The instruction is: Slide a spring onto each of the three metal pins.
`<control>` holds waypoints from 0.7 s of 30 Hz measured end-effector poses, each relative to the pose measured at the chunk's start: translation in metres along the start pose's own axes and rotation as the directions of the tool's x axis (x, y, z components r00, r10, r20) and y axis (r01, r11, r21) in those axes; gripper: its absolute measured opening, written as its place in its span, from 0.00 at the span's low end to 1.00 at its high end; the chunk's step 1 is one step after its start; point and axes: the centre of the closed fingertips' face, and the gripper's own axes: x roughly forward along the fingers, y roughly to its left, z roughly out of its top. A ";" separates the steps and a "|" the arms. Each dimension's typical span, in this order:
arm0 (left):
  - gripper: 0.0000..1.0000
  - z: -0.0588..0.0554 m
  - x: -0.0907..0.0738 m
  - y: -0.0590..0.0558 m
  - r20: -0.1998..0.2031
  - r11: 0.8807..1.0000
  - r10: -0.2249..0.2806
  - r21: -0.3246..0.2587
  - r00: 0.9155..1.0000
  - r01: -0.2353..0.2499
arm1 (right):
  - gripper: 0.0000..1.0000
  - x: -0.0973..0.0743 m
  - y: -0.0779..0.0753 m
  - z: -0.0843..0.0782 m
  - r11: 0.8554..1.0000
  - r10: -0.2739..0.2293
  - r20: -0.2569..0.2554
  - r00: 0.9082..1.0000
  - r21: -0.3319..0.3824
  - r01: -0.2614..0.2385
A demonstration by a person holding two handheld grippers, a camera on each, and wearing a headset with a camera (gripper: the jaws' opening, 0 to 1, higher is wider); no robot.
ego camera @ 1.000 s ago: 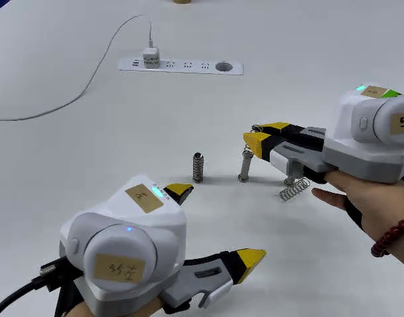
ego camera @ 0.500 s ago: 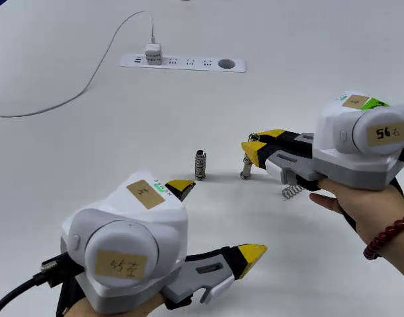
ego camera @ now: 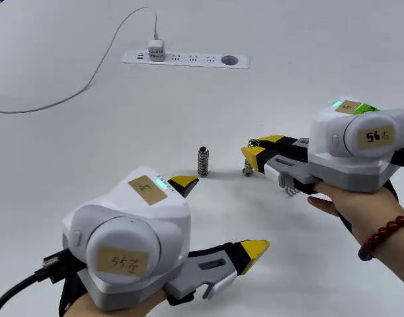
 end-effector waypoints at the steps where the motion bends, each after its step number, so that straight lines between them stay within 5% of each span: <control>1: 0.73 0.000 0.000 0.000 0.000 1.000 0.000 0.003 1.000 0.000 | 0.12 0.000 0.000 -0.001 1.000 0.000 -0.004 1.000 0.000 0.000; 21: 0.71 0.001 -0.001 0.002 0.005 1.000 0.005 0.000 1.000 -0.005 | 0.12 0.005 -0.002 -0.015 1.000 -0.008 -0.045 0.999 0.003 0.008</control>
